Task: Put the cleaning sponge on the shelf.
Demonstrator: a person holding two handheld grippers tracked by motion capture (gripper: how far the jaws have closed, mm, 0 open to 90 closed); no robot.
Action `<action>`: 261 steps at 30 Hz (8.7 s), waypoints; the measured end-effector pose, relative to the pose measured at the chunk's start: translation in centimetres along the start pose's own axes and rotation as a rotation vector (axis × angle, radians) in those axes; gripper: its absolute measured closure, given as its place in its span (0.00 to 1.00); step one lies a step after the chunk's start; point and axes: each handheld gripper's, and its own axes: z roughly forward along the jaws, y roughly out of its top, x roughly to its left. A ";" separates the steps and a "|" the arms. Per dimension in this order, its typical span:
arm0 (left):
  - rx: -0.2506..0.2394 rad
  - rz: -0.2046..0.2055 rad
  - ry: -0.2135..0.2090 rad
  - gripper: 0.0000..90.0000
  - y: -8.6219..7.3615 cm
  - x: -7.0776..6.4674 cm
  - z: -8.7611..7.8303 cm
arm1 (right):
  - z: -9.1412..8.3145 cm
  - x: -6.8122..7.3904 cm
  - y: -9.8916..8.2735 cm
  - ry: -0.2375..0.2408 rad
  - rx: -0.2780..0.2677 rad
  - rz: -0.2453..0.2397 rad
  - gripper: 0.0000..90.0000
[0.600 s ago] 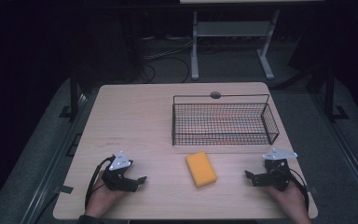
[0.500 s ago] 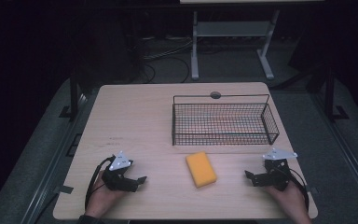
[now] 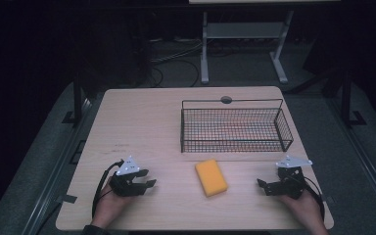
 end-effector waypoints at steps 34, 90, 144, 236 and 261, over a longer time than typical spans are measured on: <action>-0.005 0.109 -0.210 1.00 6.6 -4.8 5.3 | 0.0 0.0 0.0 -0.003 0.001 0.003 0.00; 0.015 0.194 -0.303 1.00 9.3 -9.1 10.3 | 0.0 0.0 0.0 -0.004 0.001 0.003 0.00; 0.025 0.002 0.007 0.17 1.6 -1.4 0.2 | 0.0 0.0 0.0 -0.004 0.001 0.003 0.00; 0.026 0.003 0.074 0.14 -1.3 -0.5 0.5 | 1.8 8.8 11.2 0.245 0.220 -0.197 0.01; 0.032 0.004 0.070 0.14 -1.4 -0.5 0.4 | 5.8 11.6 11.6 0.256 0.334 -0.251 0.01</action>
